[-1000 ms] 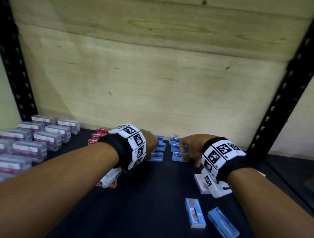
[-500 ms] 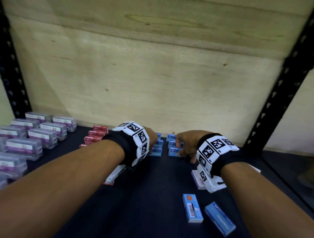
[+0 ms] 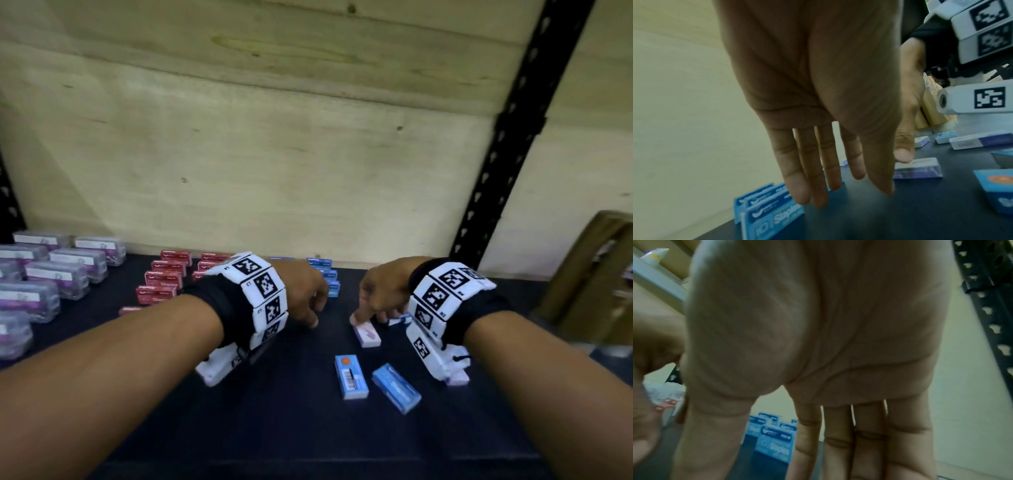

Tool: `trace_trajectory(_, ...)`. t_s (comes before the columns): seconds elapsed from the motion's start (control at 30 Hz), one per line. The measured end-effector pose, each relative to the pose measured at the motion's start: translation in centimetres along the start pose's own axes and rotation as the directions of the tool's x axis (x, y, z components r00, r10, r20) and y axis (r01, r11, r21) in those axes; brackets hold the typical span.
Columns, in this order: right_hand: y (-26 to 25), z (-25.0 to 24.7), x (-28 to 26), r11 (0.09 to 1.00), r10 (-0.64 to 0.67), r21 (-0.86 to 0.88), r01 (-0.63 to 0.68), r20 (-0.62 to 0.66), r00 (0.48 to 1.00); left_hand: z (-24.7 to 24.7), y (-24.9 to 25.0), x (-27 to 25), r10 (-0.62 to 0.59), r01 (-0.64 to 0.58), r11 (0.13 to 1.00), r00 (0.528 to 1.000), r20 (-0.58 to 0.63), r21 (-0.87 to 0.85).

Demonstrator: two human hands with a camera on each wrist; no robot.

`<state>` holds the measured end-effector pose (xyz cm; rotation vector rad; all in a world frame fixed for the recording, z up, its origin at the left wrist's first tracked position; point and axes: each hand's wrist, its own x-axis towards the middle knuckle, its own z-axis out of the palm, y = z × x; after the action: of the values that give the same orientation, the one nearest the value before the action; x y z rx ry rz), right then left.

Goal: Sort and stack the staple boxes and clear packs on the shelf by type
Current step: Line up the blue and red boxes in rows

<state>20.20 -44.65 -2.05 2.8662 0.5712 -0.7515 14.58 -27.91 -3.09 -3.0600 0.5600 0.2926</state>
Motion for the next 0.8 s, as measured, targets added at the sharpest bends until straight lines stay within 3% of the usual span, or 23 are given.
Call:
trace_trajectory(0.17, -0.6, 1.4, -0.7, 0.998, -0.041, -0.043, 0.041, 0.003, 0.999, 0.2, 1.0, 1.2, 0.073, -0.070, 0.997, 0.992, 0.102, -0.038)
trace_trajectory(0.37, 1.7, 0.7, -1.8, 0.992, -0.047, 0.116, 0.055, -0.074, 0.996, 0.6, 0.7, 2.0, 0.053, -0.046, 0.998, 0.990, 0.129, -0.052)
trace_trajectory(0.6, 9.8, -0.5, -4.0, 0.978, 0.196, 0.094, -0.186, -0.105, 0.975, 0.6, 0.8, 2.9, 0.049, -0.043, 0.998, 0.986, 0.158, -0.038)
trace_trajectory(0.8, 12.8, 1.6, -6.4, 0.938, 0.346, 0.004, -0.346, 0.037, 0.938, 0.3, 0.9, 3.4, 0.043, -0.037, 0.999, 0.979, 0.200, -0.031)
